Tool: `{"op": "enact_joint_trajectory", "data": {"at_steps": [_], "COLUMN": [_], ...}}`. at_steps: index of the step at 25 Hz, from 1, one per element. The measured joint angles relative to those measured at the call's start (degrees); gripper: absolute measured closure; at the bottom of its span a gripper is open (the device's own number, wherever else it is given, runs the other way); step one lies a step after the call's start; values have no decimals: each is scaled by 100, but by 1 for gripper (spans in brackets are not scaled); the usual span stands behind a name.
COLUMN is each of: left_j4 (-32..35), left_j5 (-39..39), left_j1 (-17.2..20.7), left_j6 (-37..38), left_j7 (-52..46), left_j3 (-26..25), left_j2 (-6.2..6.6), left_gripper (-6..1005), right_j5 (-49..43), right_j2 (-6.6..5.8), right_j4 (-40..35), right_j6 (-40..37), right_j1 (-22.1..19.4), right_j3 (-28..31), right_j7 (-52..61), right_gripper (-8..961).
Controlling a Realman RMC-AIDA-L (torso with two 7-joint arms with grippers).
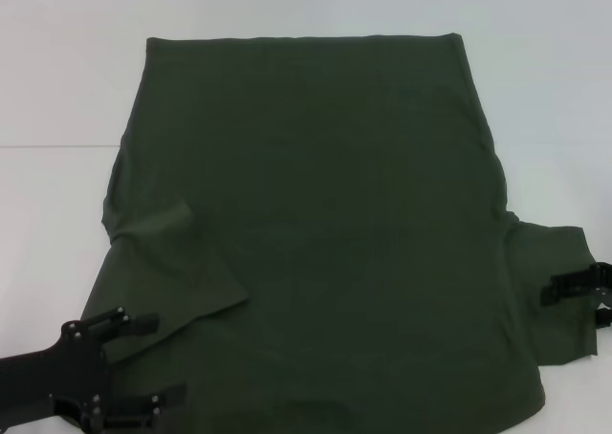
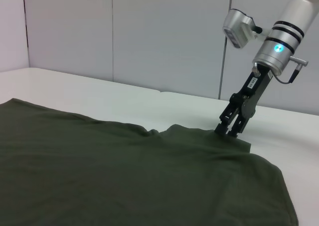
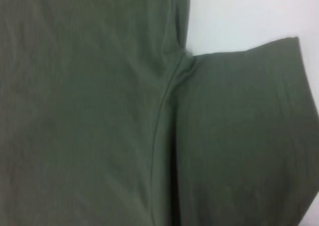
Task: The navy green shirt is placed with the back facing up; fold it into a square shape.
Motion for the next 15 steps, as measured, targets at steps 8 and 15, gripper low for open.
{"op": "enact_joint_trajectory", "data": {"at_steps": [8,15], "left_j4": [0,-5], "left_j5": [0,0], "left_j1": [-26,-31], "left_j6": [-23,-83], "left_j7": [-2,-9], "left_j3": [0,0], "left_j2": [0,-8], "left_gripper": [62,62], "right_j5": [-6,-1], "right_j2": [-20,16], "right_j4": [4,4], "right_j6": [58,124], "right_j1": [11,46], "right_j3": [-195,-342], "right_j7": [20,48], "right_gripper": [104,107]}}
